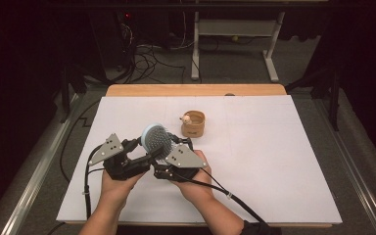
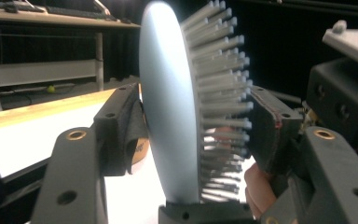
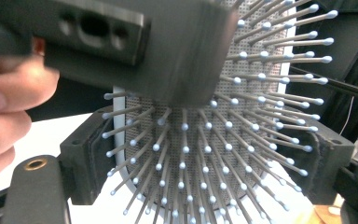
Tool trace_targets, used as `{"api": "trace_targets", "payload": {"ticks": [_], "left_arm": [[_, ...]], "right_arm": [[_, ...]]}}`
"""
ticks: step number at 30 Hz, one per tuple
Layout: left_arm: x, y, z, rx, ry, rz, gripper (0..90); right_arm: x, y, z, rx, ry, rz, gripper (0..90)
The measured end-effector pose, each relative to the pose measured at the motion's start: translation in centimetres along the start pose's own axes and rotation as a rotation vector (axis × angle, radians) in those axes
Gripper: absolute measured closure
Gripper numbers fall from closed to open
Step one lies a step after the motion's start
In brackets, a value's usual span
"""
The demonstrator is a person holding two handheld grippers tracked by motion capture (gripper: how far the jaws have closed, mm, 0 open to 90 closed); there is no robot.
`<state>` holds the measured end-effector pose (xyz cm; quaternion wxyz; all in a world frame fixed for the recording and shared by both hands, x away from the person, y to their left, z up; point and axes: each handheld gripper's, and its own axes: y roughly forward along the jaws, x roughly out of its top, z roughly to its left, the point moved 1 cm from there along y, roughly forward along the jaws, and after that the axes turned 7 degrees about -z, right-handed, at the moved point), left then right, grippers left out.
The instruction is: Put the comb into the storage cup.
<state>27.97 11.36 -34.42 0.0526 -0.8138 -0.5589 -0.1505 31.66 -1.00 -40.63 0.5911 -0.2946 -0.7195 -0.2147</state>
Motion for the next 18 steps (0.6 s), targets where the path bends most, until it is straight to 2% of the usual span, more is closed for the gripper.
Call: {"api": "trace_targets", "payload": {"ticks": [2, 3, 5, 13, 18], "left_arm": [[0.18, -0.03, 0.09, -0.012, 0.021, -0.005, 41.3], [0.16, -0.05, -0.01, -0.002, 0.002, -0.006, 42.5], [0.14, -0.06, 0.08, -0.007, 0.017, -0.003, 44.1], [0.03, -0.02, 0.13, -0.004, 0.023, -0.016, 48.2], [0.02, 0.16, 0.17, 0.012, 0.025, -0.026, 50.4]], "right_arm": [[-0.14, 0.07, 0.17, 0.004, 0.003, 0.006, 20.5], [-0.19, 0.1, 0.25, 0.007, -0.002, 0.007, 20.5], [-0.24, 0.12, 0.39, 0.01, -0.003, 0.009, 20.5], [-0.21, 0.22, 0.52, 0.003, -0.014, 0.01, 20.5], [-0.25, 0.25, 0.49, -0.002, -0.02, 0.018, 20.4]]}}
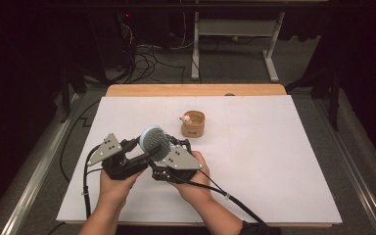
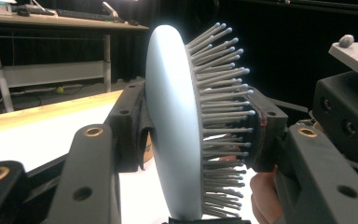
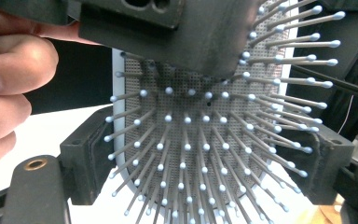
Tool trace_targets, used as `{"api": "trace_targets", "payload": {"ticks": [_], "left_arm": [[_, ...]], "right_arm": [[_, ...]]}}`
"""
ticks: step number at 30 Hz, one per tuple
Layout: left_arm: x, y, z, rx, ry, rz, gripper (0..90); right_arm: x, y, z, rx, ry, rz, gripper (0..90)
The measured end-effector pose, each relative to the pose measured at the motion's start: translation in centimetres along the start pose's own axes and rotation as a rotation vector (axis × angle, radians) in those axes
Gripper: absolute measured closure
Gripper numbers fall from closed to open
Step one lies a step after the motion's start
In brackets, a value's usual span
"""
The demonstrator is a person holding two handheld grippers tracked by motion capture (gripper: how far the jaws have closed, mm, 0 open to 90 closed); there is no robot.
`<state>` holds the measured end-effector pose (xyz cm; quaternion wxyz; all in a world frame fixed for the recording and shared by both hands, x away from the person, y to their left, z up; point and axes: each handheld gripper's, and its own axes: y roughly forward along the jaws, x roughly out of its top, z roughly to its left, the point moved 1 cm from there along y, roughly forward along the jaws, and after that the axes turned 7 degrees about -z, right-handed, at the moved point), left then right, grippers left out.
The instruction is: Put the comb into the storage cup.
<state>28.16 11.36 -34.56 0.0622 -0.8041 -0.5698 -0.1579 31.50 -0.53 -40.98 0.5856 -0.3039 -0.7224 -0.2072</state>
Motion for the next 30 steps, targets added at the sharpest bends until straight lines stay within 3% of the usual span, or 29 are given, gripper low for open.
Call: {"api": "trace_targets", "payload": {"ticks": [2, 3, 5, 6, 19, 24, 30], "left_arm": [[0.05, 0.09, 0.09, 0.002, 0.013, 0.001, 51.4], [0.03, 0.11, 0.0, 0.015, -0.004, -0.002, 52.0], [0.1, 0.08, 0.05, 0.002, 0.009, -0.003, 52.8], [0.08, 0.01, -0.14, 0.009, -0.012, -0.006, 53.2], [0.06, -0.16, -0.52, -0.001, -0.002, -0.022, 55.6], [0.13, -0.04, -0.34, 0.006, 0.001, -0.02, 55.8], [0.01, 0.07, -0.13, 0.005, 0.017, -0.019, 56.1]], "right_arm": [[-0.04, 0.01, 0.05, -0.003, 0.0, 0.003, 20.4], [-0.06, 0.03, 0.08, -0.004, 0.003, 0.005, 20.4], [-0.03, 0.04, 0.09, -0.007, 0.0, 0.006, 20.3], [0.05, 0.02, 0.11, -0.009, -0.005, 0.008, 20.3], [0.57, -0.09, 0.27, -0.02, -0.016, 0.001, 19.8], [0.51, -0.15, -0.14, 0.025, 0.013, 0.013, 18.1], [0.3, 0.1, -0.14, 0.068, 0.038, 0.029, 7.3]]}}
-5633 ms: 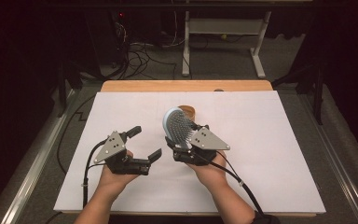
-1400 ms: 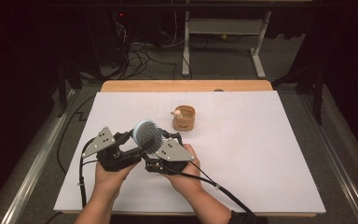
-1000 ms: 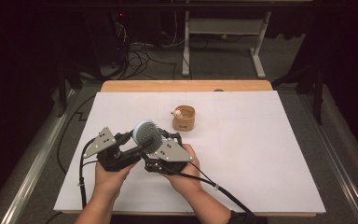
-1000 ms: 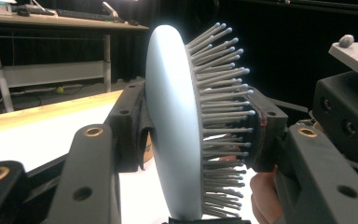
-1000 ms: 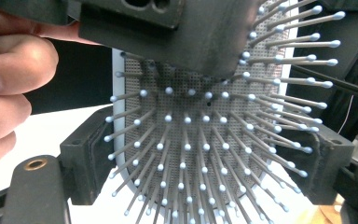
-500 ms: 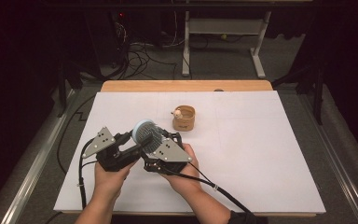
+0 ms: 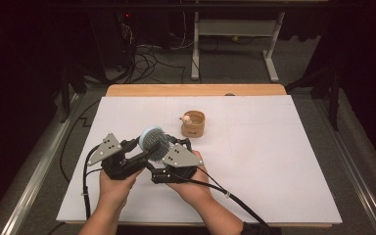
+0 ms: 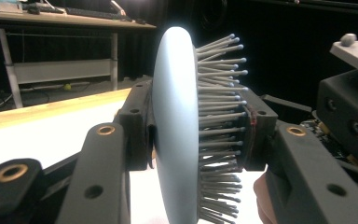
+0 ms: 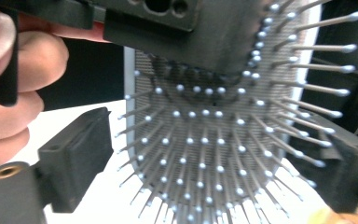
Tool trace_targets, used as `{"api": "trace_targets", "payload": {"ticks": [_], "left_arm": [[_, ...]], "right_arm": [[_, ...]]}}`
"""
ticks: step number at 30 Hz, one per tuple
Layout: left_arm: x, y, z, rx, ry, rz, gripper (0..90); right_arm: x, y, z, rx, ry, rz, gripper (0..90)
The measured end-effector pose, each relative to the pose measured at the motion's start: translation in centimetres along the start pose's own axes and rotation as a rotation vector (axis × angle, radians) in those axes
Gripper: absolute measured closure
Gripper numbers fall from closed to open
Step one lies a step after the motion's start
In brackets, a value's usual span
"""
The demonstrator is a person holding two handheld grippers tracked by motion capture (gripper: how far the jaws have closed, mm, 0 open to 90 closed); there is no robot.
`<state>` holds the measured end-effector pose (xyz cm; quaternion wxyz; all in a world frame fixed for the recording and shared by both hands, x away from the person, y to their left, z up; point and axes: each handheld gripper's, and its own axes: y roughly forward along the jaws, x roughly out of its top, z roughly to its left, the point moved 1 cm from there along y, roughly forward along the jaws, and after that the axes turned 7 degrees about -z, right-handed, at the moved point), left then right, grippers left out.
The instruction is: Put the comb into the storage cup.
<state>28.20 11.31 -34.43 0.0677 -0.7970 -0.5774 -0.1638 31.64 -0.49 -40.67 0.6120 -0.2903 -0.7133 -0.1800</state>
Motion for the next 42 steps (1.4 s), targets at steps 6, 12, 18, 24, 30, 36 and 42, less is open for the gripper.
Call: {"api": "trace_targets", "payload": {"ticks": [6, 12, 18, 24, 30, 36, 42], "left_arm": [[0.0, -0.1, -0.2, 0.004, -0.011, -0.005, 56.5], [0.3, -0.2, -0.2, -0.006, -0.003, -0.017, 56.9], [0.6, -0.3, 0.0, -0.017, 0.027, -0.029, 57.1], [0.9, -0.3, -0.1, -0.016, 0.009, -0.04, 57.3], [1.2, -0.3, 0.0, -0.021, 0.022, -0.05, 57.3], [1.3, -0.4, 0.0, -0.021, 0.029, -0.059, 57.3], [1.5, -0.4, 0.0, -0.022, 0.029, -0.059, 57.3]], "right_arm": [[0.1, -0.1, 0.0, -0.006, 0.012, -0.021, 0.3], [0.2, -0.3, 0.0, -0.006, 0.014, -0.023, 0.3], [0.1, -0.8, -0.2, -0.004, 0.028, -0.026, 0.2], [-0.2, -1.2, -0.4, 0.007, 0.044, -0.021, 0.3], [-0.6, -1.8, -0.7, 0.007, 0.055, -0.017, 0.3], [-1.2, -3.1, -1.5, 0.0, 0.058, -0.007, 0.3], [-2.1, -4.5, -2.9, -0.015, 0.07, 0.023, 0.3]]}}
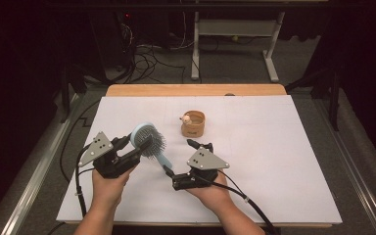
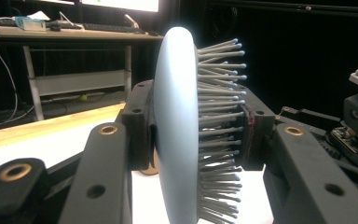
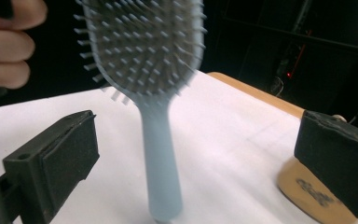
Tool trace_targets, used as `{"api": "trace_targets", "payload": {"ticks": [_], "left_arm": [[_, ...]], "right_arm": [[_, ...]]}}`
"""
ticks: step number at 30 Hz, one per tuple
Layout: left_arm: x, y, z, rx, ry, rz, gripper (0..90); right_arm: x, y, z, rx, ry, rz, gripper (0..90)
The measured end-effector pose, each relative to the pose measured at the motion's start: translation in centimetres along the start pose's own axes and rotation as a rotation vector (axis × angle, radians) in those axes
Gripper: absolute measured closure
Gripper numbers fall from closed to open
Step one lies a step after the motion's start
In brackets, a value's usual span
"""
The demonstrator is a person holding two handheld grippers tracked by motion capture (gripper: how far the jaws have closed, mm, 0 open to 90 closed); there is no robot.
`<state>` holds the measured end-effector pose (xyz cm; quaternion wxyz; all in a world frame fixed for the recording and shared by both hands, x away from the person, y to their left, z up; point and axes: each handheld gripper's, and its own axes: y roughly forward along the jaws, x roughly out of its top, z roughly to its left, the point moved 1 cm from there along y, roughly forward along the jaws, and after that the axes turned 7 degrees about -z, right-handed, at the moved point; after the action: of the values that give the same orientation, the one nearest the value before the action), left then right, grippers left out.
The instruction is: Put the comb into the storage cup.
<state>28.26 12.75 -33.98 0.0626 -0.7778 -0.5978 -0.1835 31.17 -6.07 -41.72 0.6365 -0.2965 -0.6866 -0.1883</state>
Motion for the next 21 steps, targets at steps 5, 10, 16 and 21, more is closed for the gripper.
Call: {"api": "trace_targets", "payload": {"ticks": [5, 10, 16, 21], "left_arm": [[0.0, -0.1, 0.0, 0.001, 0.004, -0.009, 57.3], [0.2, -0.1, 0.1, -0.005, 0.008, -0.016, 57.3], [0.5, -0.1, 0.2, -0.005, 0.0, -0.028, 57.4], [0.7, -0.1, 0.4, -0.007, 0.003, -0.036, 57.4]], "right_arm": [[-0.6, -1.2, -1.2, -0.024, 0.01, 0.008, 0.3], [-1.3, -2.7, -2.7, -0.056, 0.02, 0.019, 0.3], [-2.0, -4.4, -4.2, -0.089, 0.014, 0.029, 0.3], [-2.7, -5.6, -5.3, -0.114, 0.025, 0.043, 0.3]]}}
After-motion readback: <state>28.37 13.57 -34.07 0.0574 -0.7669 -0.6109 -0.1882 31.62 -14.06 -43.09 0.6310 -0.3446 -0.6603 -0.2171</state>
